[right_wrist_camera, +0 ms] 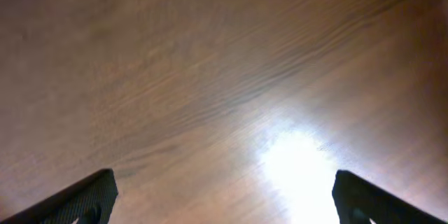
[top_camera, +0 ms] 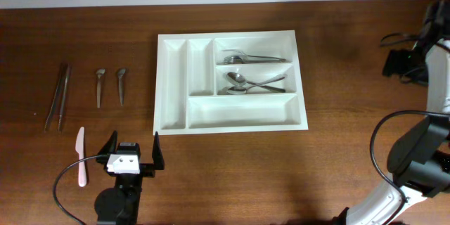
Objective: Pack container
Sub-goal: 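Withdraw the right gripper back to the right side of the table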
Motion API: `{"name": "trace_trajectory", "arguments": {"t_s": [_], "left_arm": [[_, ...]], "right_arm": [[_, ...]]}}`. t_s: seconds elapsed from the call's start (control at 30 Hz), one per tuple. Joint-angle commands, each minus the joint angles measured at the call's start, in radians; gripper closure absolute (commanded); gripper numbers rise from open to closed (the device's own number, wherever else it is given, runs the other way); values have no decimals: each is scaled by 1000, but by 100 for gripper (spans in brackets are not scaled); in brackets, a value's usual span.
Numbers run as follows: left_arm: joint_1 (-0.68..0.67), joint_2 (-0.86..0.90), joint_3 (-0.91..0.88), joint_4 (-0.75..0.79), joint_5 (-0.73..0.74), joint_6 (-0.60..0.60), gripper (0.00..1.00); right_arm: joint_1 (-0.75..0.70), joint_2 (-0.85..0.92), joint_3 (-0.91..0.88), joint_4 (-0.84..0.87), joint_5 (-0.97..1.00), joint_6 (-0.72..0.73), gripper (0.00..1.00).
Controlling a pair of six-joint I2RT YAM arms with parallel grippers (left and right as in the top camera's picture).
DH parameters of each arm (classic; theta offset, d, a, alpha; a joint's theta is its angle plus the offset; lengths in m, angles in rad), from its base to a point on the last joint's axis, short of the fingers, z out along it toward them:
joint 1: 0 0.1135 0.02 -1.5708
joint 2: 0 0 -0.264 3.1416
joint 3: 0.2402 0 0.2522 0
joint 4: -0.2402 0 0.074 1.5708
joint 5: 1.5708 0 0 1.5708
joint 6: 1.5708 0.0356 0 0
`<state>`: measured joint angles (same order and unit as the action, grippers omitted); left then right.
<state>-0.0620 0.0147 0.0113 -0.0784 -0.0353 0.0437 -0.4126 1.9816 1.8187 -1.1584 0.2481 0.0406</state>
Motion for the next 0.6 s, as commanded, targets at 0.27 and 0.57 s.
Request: {"name": "trace_trajectory", "arguments": {"t_s": [0.27, 0.57], "left_arm": [[6, -8, -2, -2, -14, -6, 1], [6, -8, -2, -2, -14, -6, 1]], "right_arm": [[-25, -146, -288, 246, -66, -130, 1], [-87, -146, -391, 372, -69, -130, 1]]}}
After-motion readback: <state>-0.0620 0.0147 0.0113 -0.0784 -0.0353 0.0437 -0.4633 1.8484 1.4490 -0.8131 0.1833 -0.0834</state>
